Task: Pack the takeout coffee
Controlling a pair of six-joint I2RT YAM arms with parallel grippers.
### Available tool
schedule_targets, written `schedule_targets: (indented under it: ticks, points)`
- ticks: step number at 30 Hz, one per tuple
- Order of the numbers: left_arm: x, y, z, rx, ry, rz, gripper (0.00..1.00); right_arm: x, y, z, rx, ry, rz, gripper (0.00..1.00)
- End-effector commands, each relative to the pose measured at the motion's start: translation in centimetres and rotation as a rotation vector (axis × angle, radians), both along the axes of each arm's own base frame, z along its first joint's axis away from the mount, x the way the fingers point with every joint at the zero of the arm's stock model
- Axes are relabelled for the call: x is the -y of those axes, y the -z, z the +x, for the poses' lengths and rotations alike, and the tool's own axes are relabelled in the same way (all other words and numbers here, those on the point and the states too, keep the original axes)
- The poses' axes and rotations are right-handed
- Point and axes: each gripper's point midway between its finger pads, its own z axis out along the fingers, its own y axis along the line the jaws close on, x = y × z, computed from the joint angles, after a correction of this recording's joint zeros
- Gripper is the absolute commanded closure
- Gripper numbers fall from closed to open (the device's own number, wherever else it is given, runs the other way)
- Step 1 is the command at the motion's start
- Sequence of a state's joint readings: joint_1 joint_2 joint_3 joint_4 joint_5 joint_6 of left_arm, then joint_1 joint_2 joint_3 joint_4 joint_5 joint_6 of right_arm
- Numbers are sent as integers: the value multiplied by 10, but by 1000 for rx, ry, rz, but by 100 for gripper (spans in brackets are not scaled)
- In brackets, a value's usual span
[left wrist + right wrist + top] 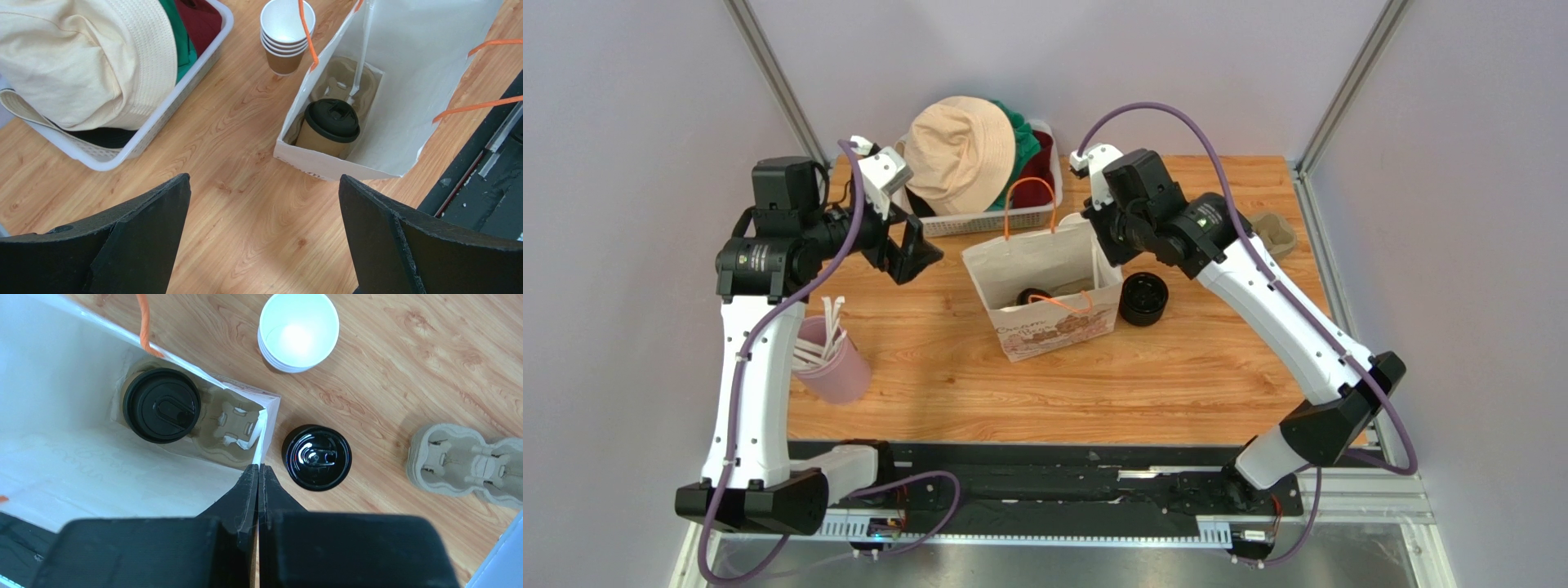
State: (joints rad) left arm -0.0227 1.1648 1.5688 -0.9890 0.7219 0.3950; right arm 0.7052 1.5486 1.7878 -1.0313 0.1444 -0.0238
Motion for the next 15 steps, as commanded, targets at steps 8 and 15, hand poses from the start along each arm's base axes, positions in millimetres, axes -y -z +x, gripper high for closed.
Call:
schedule_targets:
  ticks: [8,15]
  points:
    - [9,-19,15,40,53,-50,1,19,9,-7,16,45,7,100]
    - [13,-23,19,36,71,-73,1,30,-21,2,95,29,-52,25]
